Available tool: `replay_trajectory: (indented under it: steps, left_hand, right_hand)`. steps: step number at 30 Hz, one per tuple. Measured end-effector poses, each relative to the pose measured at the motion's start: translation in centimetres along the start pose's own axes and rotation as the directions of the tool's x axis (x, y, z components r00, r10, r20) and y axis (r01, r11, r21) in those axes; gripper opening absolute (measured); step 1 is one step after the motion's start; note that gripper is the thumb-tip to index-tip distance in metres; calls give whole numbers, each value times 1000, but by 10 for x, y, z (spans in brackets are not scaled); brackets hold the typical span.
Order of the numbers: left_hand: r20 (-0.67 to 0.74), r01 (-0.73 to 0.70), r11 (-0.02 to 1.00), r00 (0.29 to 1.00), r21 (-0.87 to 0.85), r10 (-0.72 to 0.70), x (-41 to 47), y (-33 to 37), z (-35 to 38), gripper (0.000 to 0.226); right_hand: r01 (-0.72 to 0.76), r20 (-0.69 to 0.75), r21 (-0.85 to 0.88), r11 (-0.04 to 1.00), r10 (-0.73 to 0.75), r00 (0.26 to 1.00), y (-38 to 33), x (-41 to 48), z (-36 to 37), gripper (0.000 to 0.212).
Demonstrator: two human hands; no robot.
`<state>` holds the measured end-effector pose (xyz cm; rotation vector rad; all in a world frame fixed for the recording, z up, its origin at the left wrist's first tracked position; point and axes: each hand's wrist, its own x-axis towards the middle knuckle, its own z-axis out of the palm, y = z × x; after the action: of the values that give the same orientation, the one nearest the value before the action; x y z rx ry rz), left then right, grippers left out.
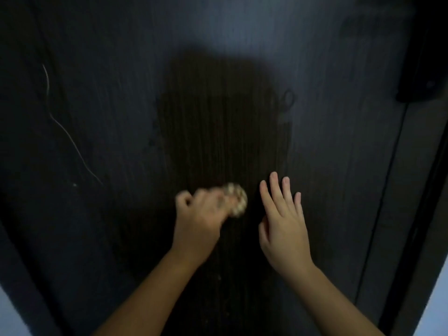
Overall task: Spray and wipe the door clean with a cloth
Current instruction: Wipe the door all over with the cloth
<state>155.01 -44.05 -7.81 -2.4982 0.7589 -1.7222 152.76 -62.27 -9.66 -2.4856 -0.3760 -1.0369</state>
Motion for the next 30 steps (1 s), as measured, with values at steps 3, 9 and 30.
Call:
replay_trajectory:
  steps: [3,9,30]
  left_hand:
    - [-174,240,968,953,-69,-249,35,-10,-5,32]
    - [78,81,996,994,-35,-78,-85,24,24,35]
    - [141,414,899,907,-143,-396,-139,57,39,45]
  right_hand:
    - [-9,10,34,999,9,1000,0,-2,-1,84]
    - [-54,93,81,995,47,995,-3,-28,10,82]
    - [-204,124,283,937,175,977,-11,-66,44,73]
